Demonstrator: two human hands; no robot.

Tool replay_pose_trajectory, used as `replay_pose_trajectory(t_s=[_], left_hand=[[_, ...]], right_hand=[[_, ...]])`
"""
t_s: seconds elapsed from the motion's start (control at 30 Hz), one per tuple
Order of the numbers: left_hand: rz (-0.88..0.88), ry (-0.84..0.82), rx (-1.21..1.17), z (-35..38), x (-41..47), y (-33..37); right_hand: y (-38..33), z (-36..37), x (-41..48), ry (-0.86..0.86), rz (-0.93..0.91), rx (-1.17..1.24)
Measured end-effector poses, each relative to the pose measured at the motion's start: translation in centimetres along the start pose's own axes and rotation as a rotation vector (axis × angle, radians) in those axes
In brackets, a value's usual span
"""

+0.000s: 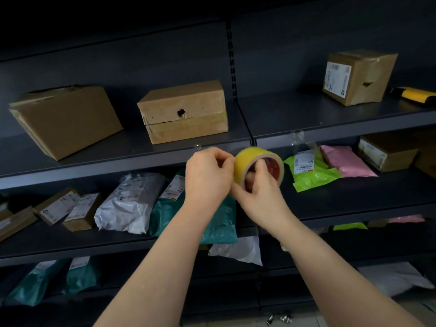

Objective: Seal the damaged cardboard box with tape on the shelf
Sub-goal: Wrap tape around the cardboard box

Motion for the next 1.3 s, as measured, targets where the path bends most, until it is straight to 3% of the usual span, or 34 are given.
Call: replay_pose_trajectory(t_s=[0.07, 0.1, 0.3, 0.37, 0.47, 0.53, 0.63, 0.8, 0.93, 1.17, 1.3], left_hand=[[0.107, -0.031, 0.105, 0.4, -0.1, 0.2], [0.157, -0.050, 0.141, 0.7, -0.1, 0.2], [0.630, -0.192, 0.545, 1.8, 0.3, -0.8], [0.517, -0.192, 0.419, 1.7, 0.7, -1.2], [-0.039, -0.117, -0.260, 1.3, 0.5, -1.3], [-0.240, -0.090, -0.549, 1.6, -0.3, -1.5], [-0.144, -0.028, -0.378, 1.8, -1.1, -1.7], [-0.081, 0.135, -0.266, 1.8, -0.9, -0.6], [-0.121, 0.038, -0.385, 1.5, -0.6, -0.4], [0.103, -0.222, 0.081, 0.9, 1.2, 0.1], [0.321, -0.212, 0.400, 0.6, 1.1, 0.2]], right_hand=[[0.4, -0.1, 0.4, -0.085, 0.211, 0.292], [0.5, -0.3, 0.7, -0.082, 0.235, 0.323], [0.8, -0.6, 0.7, -0.074, 0.168, 0.190], [1.0, -0.3, 1.0, -0.094, 0.188, 0.246], [0.9, -0.5, 1.4, -0.052, 0.177, 0.355], [0.8, -0.8, 1.6, -0.030, 0.177, 0.437], [0.6, -0.7, 1.6, -0.019, 0.197, 0.501], [-0.4, -0.1, 1.1, 0.108, 0.054, 0.332], [-0.9, -0.5, 0.8, 0.150, -0.040, 0.208], [-0.7, -0.8, 0.3, 0.155, -0.132, 0.053], [-0.6, -0.5, 0.4, 0.168, -0.123, 0.061]])
Point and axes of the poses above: each hand's wrist, its own x-axis towards the middle knuckle, its own z-axis out of the palm, y = z × x, the point moved 2 cm from there along x, towards the middle knuckle, and after that the axes turned 3 degrees about z, right-handed, at the moved point
